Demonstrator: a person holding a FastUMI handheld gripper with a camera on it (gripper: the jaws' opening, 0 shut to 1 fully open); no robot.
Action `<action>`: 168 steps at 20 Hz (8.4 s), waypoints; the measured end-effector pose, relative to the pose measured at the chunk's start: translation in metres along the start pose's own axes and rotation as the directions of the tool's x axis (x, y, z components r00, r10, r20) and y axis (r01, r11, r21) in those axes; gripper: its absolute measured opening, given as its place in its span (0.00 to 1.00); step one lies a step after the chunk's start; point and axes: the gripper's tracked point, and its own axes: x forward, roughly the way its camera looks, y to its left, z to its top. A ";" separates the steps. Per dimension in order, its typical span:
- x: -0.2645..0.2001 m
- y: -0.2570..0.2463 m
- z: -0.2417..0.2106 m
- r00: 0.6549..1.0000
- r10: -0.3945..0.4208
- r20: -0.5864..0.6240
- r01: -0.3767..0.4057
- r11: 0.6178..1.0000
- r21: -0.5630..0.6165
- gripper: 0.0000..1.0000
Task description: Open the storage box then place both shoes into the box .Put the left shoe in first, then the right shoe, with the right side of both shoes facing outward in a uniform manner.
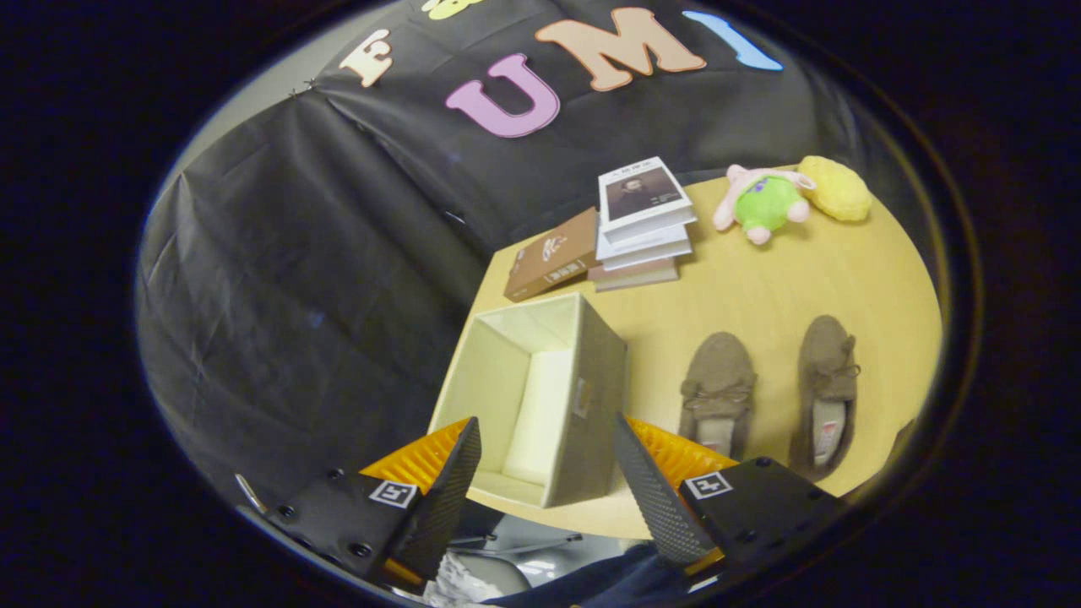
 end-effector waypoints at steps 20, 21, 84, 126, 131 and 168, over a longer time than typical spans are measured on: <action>0.052 -0.184 -0.062 0.907 -0.269 -0.324 0.258 0.963 -0.077 0.99; 0.058 -0.189 -0.065 0.899 -0.283 -0.334 0.269 0.959 -0.089 0.99; 0.141 0.075 -0.059 0.919 -0.035 -0.392 0.098 0.985 0.142 0.03; -0.049 -0.137 0.008 0.914 -0.213 -0.344 0.223 0.975 -0.013 0.99; -0.055 -0.221 -0.008 0.850 -0.380 -0.365 0.362 0.925 -0.119 0.99; -0.005 -0.300 -0.064 0.832 -0.285 -0.476 0.373 0.922 0.101 0.03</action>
